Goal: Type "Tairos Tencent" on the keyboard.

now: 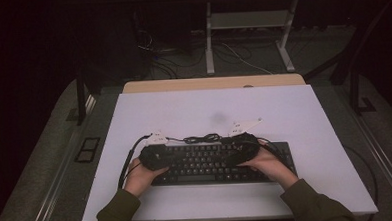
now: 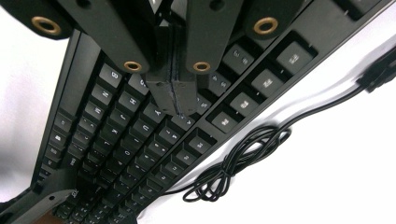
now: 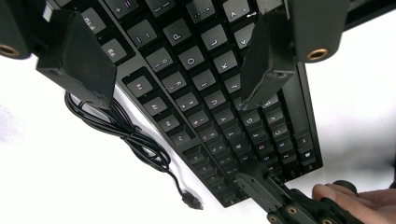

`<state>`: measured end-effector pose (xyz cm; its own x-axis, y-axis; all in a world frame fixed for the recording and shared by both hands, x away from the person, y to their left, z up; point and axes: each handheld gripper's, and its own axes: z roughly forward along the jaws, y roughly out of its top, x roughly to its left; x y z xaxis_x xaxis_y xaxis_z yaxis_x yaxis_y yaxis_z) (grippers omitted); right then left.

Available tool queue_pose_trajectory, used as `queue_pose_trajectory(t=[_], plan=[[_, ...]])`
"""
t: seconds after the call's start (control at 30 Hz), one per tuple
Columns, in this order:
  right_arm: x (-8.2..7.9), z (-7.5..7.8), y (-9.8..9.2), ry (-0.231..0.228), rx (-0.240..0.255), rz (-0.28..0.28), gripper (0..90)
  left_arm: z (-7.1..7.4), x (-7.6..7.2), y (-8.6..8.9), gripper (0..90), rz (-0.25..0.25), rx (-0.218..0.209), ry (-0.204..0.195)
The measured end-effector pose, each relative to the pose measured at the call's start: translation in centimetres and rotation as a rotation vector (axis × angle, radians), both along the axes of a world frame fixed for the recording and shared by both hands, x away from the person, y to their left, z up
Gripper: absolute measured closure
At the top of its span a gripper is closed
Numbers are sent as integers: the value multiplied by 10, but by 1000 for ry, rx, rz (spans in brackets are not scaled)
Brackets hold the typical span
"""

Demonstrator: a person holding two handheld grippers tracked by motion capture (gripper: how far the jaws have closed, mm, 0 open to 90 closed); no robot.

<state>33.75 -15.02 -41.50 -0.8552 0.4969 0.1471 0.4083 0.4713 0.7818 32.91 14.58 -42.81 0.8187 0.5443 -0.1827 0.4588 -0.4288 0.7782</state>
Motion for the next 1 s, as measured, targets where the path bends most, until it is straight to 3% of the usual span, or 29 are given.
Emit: queue_pose_trajectory(t=[0.23, 1.0], plan=[[0, 0, 0, 1, -2, 2, 265, -3, 1, -6, 894, -9, 23, 8], [0, 0, 1, -1, -4, 5, 265, -7, 2, -9, 894, -6, 40, 22]])
